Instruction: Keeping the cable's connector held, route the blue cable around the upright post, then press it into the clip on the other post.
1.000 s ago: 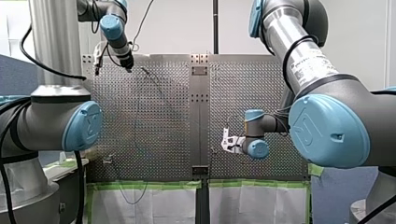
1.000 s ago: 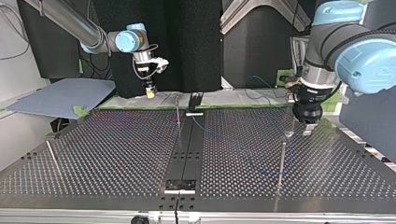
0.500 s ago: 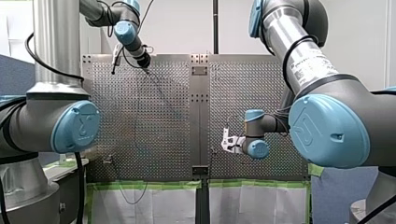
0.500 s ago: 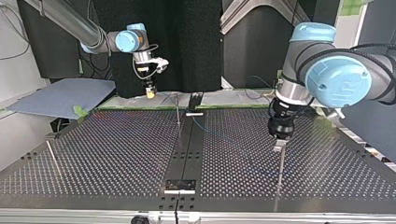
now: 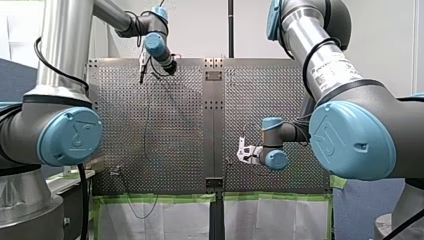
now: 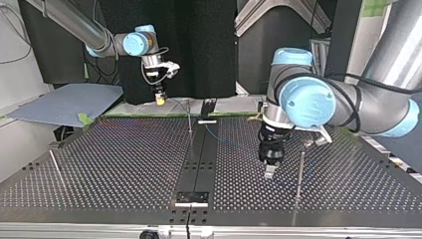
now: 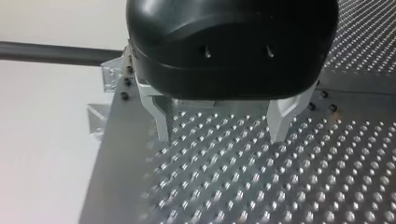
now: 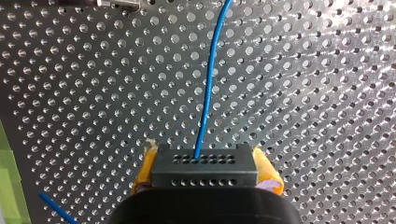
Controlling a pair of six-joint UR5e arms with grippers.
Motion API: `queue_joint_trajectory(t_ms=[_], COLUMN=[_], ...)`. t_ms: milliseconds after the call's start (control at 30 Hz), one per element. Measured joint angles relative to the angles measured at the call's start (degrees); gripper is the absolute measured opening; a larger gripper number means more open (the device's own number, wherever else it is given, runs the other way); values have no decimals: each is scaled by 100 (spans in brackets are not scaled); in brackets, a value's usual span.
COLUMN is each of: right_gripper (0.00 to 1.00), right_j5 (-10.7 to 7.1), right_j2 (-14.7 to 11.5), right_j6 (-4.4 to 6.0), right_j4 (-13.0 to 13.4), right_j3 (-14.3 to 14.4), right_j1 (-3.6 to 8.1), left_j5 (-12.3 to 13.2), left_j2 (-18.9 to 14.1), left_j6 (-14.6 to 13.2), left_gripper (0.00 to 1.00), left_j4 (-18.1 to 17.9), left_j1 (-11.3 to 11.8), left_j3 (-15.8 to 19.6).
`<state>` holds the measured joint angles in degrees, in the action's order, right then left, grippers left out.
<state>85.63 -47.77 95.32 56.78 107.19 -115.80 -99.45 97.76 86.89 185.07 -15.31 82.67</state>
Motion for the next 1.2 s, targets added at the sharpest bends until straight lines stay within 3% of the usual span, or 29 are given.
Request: queue_joint_trajectory(t_ms=[300,667,900,1200], right_gripper=[0,0,0,0], right_j5=[-1,-1,-1,-2], right_j2=[-1,-1,-1,-1], right_j6=[-10,-12,-12,-6], right_j4=[-10,-1,-3,0], right_j3=[0,1,0,0], right_j1=[1,0,0,0], left_j5=[-107,-202,-510,-945], left_j2=[434,637,895,940], left_j6=[-129,-344,-677,-1111], left_gripper=[100,100,100,100], left_j4=[-384,-727,-739,-945], left_j1=[-373,-223,-154,-142], left_j3=[-7,-9,-9,-9])
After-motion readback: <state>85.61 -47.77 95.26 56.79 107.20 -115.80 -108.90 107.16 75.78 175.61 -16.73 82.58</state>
